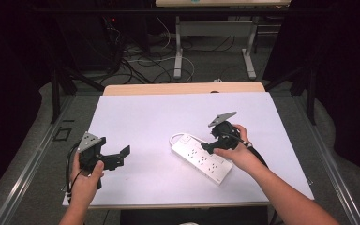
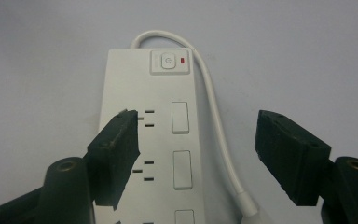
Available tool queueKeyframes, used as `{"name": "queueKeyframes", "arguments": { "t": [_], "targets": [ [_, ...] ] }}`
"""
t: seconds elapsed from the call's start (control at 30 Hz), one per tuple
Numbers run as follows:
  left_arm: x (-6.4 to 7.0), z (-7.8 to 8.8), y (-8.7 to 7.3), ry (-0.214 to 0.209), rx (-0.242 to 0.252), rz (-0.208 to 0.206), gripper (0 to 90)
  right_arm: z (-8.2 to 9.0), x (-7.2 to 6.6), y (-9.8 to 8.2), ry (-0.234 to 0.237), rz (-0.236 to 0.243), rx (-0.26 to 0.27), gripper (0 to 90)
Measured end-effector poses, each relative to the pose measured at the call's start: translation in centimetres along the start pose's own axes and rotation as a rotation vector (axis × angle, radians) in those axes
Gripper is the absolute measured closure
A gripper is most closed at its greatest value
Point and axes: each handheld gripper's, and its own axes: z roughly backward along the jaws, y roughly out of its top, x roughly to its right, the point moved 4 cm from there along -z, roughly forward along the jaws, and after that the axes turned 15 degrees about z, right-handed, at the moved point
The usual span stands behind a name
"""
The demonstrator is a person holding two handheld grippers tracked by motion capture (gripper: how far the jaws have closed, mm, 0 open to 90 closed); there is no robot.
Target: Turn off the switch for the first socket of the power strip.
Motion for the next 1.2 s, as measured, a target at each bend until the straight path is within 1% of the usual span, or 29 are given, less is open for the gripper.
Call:
{"name": "queueKeyframes", "arguments": {
  "t": [0.03, 0.13, 0.17, 0.2, 0.23, 0.27, 0.3, 0.33, 0.4, 0.43, 0.5, 0.53, 0.6, 0.67, 0.73, 0.83, 0.87, 0.9, 0.93, 1.0, 1.07, 1.1, 1.13, 1.17, 1.2],
  "targets": [
    [0.0, 0.0, 0.0, 0.0, 0.001, 0.0, 0.3, 0.0, 0.0, 0.0, 0.009, 0.002, -0.012, 31.1],
    [0.0, 0.0, 0.0, 0.0, -0.002, 0.0, 0.3, -0.3, 0.0, 0.1, 0.002, 0.003, -0.008, 31.7],
    [0.0, 0.0, 0.0, 0.0, -0.002, 0.0, 0.3, -0.5, 0.0, 0.1, 0.01, 0.006, -0.021, 32.7],
    [0.0, 0.0, 0.0, -0.001, -0.003, 0.001, 0.3, -0.7, 0.0, 0.2, 0.005, 0.007, -0.006, 32.9],
    [0.0, -0.1, 0.0, 0.0, -0.003, -0.001, 0.3, -0.7, 0.0, 0.2, 0.005, 0.006, -0.025, 33.2],
    [0.0, 0.0, 0.0, -0.001, -0.003, 0.001, 0.3, -0.9, 0.0, 0.2, 0.013, 0.015, -0.023, 33.4],
    [0.0, 0.0, 0.0, -0.001, -0.003, 0.001, 0.3, -1.0, 0.0, 0.2, 0.006, 0.009, -0.028, 33.7],
    [0.0, 0.0, 0.0, -0.001, -0.003, 0.001, 0.3, -1.1, 0.0, 0.3, 0.012, 0.021, -0.029, 33.9],
    [0.0, 0.0, 0.0, -0.001, -0.001, 0.001, 0.3, -1.3, -0.1, 0.4, 0.015, 0.016, -0.028, 34.1],
    [0.0, 0.0, 0.0, -0.002, -0.002, 0.001, 0.3, -1.3, -0.1, 0.5, 0.018, 0.015, -0.04, 34.1],
    [0.0, 0.0, 0.0, -0.002, -0.003, 0.002, 0.3, -1.7, -0.2, 0.7, 0.012, 0.017, -0.032, 34.3],
    [0.0, 0.0, 0.0, -0.002, -0.003, 0.001, 0.3, -1.7, -0.2, 0.7, 0.014, 0.023, -0.036, 34.4],
    [0.0, 0.0, 0.0, -0.003, -0.004, 0.004, 0.3, -1.8, -0.3, 0.8, 0.012, 0.019, -0.036, 34.7],
    [0.0, 0.0, 0.0, -0.004, -0.004, 0.004, 0.3, -2.1, -0.5, 1.0, 0.026, 0.026, -0.045, 36.5],
    [0.0, 0.0, 0.0, -0.004, -0.004, 0.003, 0.3, -2.3, -0.5, 1.1, 0.022, 0.032, -0.037, 36.5],
    [-0.1, 0.0, 0.0, -0.004, -0.003, 0.004, 0.3, -2.7, -0.7, 1.2, 0.033, 0.045, -0.049, 36.5],
    [-0.1, 0.0, 0.0, -0.004, -0.001, 0.002, 0.3, -2.7, -0.8, 1.2, 0.04, 0.042, -0.064, 36.5],
    [-0.1, 0.0, 0.0, -0.004, -0.002, 0.003, 0.3, -3.0, -0.9, 1.3, 0.041, 0.046, -0.06, 36.5],
    [-0.1, 0.0, 0.0, -0.004, -0.002, 0.002, 0.3, -3.1, -0.9, 1.3, 0.033, 0.038, -0.057, 36.6],
    [-0.1, 0.0, 0.0, -0.005, -0.002, 0.003, 0.3, -3.2, -1.0, 1.3, 0.037, 0.03, -0.056, 37.6],
    [-0.1, 0.0, 0.0, -0.005, -0.005, 0.003, 0.3, -3.4, -1.0, 1.5, 0.04, 0.024, -0.049, 40.1],
    [-0.1, 0.0, 0.0, -0.005, -0.005, 0.004, 0.3, -3.4, -1.0, 1.5, 0.043, 0.028, -0.055, 41.0],
    [-0.1, 0.0, 0.0, -0.005, -0.005, 0.004, 0.3, -3.5, -1.0, 1.6, 0.033, 0.029, -0.047, 42.1],
    [-0.1, 0.0, 0.0, -0.007, -0.005, 0.005, 0.3, -3.5, -1.0, 1.6, 0.039, 0.025, -0.054, 43.2],
    [-0.1, 0.0, 0.0, -0.007, -0.005, 0.006, 0.4, -3.7, -0.9, 1.7, 0.027, 0.034, -0.04, 43.9]
  ]
}}
